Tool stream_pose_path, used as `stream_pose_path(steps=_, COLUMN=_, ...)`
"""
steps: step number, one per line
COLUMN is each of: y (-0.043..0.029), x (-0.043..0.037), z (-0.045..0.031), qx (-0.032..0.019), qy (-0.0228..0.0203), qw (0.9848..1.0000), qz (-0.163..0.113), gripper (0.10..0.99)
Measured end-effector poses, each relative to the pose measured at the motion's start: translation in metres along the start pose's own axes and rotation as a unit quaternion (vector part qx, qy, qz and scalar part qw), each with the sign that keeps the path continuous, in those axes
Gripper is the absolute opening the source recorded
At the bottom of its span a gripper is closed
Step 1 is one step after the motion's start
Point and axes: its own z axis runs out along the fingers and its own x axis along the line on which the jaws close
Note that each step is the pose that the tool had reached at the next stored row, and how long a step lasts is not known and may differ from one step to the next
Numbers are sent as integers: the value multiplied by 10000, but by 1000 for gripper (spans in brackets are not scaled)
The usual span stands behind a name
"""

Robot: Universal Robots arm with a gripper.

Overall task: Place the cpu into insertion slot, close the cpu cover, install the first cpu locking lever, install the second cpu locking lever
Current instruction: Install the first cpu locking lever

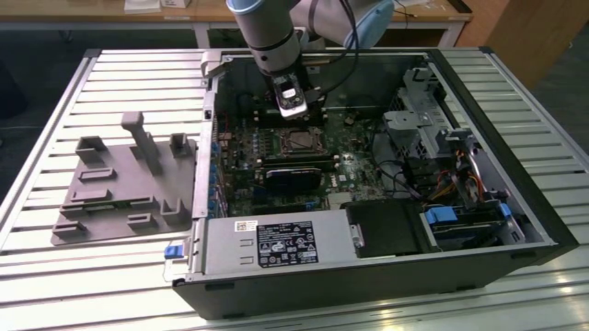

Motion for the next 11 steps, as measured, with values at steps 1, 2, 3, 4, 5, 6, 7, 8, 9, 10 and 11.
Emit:
stream_pose_path(steps=1, y=0, x=0, z=0, qx=0, qy=0, qw=10000, qz=0, gripper=106)
stream_pose_path(steps=2, y=-1, x=0, z=-1, qx=1, qy=0, qw=10000, qz=0, gripper=106)
stream_pose_path(steps=3, y=-2, x=-2, z=0, qx=1, qy=0, qw=10000, qz=1, gripper=106)
stream_pose_path(steps=4, y=-2, x=-7, z=2, qx=-1, qy=0, qw=10000, qz=1, gripper=106)
stream_pose_path(steps=5, y=-3, x=-12, z=4, qx=0, qy=0, qw=10000, qz=1, gripper=106)
stream_pose_path(steps=6, y=-4, x=-19, z=6, qx=0, qy=0, qw=10000, qz=0, gripper=106)
stream_pose_path(steps=7, y=-5, x=-27, z=8, qx=1, qy=0, qw=10000, qz=0, gripper=106)
stream_pose_path(steps=8, y=-5, x=-35, z=9, qx=1, qy=1, qw=10000, qz=0, gripper=106)
stream_pose_path(steps=9, y=-5, x=-43, z=11, qx=1, qy=0, qw=10000, qz=0, gripper=106)
stream_pose_path(steps=10, y=-6, x=-52, z=13, qx=3, qy=-1, qw=10000, qz=-1, gripper=106)
stream_pose_path(steps=11, y=-6, x=-57, z=14, qx=2, qy=0, qw=10000, qz=-1, gripper=106)
